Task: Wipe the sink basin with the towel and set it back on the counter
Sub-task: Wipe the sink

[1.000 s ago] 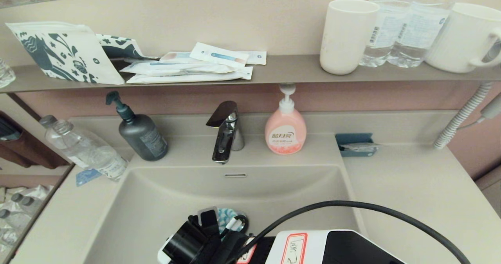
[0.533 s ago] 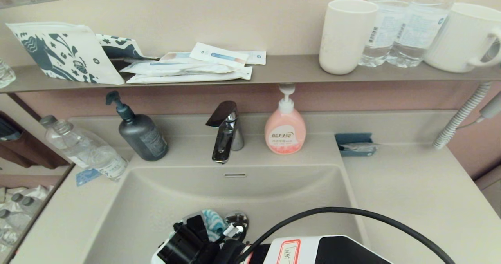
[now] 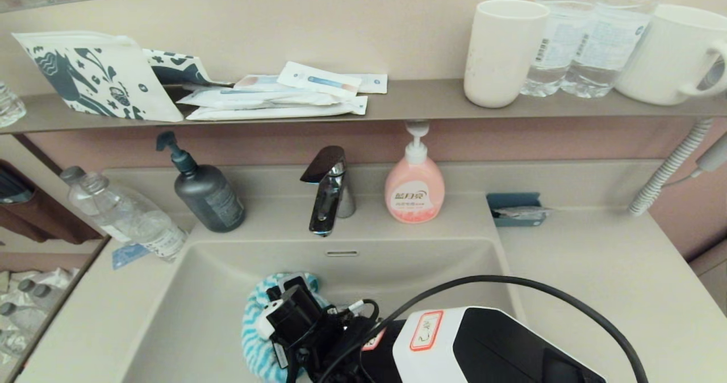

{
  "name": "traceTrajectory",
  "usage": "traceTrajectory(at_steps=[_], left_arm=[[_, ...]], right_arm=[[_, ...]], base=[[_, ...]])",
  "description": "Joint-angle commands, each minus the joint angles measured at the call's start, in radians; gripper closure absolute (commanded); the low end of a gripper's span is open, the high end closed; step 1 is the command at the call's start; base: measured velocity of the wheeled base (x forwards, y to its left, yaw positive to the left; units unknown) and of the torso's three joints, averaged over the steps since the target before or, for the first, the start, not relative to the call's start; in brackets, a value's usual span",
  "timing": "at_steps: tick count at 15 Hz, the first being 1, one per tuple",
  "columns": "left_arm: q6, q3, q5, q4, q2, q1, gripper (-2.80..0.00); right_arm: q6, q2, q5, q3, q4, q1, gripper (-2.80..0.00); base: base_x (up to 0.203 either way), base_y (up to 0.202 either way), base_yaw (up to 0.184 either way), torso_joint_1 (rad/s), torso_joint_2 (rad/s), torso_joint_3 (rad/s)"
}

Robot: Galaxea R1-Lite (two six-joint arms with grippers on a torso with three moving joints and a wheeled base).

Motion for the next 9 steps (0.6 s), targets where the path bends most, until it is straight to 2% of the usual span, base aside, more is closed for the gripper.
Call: traceTrajectory(at_steps=[1,5,9], left_arm=[[0.0,0.0,0.001,0.0,0.001,0.0,0.0],[0.0,0.0,0.001,0.0,0.001,0.0,0.0],[0.0,0.0,0.001,0.0,0.001,0.0,0.0]], right_arm=[[-0.04,-0.012,-0.043,-0.001,0.009,-0.054,0.0],[-0.044,-0.043,-0.114,0.01,0.138,-0.116,0.0],[-0.045,-0.104,-0.179,0.011,0.308,-0.124,0.0]], base=[[0.0,0.0,0.0,0.0,0.0,0.0],[0.0,0.0,0.0,0.0,0.0,0.0],[0.0,0.0,0.0,0.0,0.0,0.0]])
